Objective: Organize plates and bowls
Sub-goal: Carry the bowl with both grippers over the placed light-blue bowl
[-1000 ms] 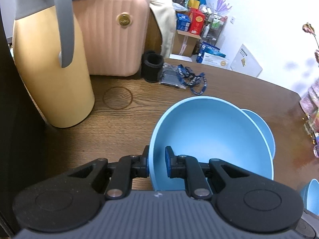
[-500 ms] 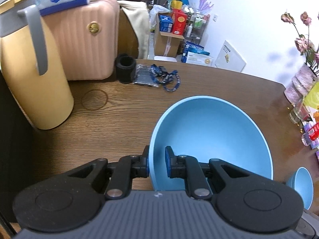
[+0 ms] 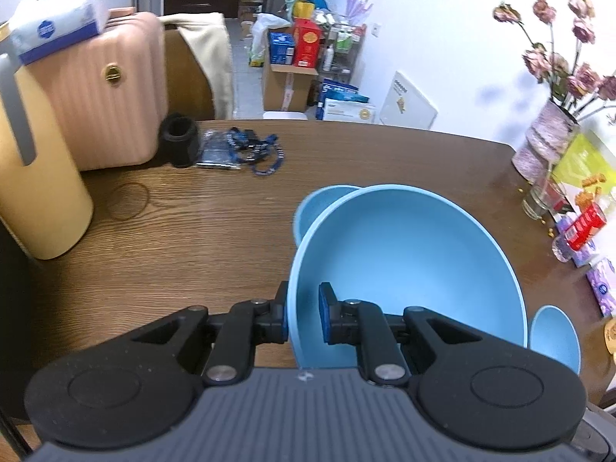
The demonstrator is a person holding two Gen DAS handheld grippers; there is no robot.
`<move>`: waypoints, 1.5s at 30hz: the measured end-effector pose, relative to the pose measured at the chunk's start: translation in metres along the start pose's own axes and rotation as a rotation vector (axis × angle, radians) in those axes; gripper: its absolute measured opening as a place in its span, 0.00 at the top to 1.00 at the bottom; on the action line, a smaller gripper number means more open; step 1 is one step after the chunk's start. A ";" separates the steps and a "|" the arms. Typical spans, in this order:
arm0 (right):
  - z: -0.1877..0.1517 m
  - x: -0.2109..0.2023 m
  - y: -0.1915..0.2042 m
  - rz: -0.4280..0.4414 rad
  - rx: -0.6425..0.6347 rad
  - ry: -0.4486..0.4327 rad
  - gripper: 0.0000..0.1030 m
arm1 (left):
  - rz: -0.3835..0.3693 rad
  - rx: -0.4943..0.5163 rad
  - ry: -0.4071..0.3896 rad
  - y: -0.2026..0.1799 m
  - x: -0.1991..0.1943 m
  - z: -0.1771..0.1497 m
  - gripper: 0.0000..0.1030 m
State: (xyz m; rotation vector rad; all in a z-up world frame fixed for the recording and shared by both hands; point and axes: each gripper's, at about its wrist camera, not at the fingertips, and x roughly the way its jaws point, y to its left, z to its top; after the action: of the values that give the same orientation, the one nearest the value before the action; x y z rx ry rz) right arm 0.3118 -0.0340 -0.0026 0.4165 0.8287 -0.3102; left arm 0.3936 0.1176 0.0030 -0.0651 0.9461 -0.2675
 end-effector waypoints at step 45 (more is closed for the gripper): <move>0.051 -0.014 -0.207 -0.154 0.157 -0.049 0.92 | -0.127 0.165 0.060 -0.219 0.045 -0.027 0.85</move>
State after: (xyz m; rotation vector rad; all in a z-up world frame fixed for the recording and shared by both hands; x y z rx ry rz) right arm 0.2485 -0.2380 -0.0096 0.4910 0.7928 -0.5290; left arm 0.3538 -0.1038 -0.0108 0.0354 0.9778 -0.4660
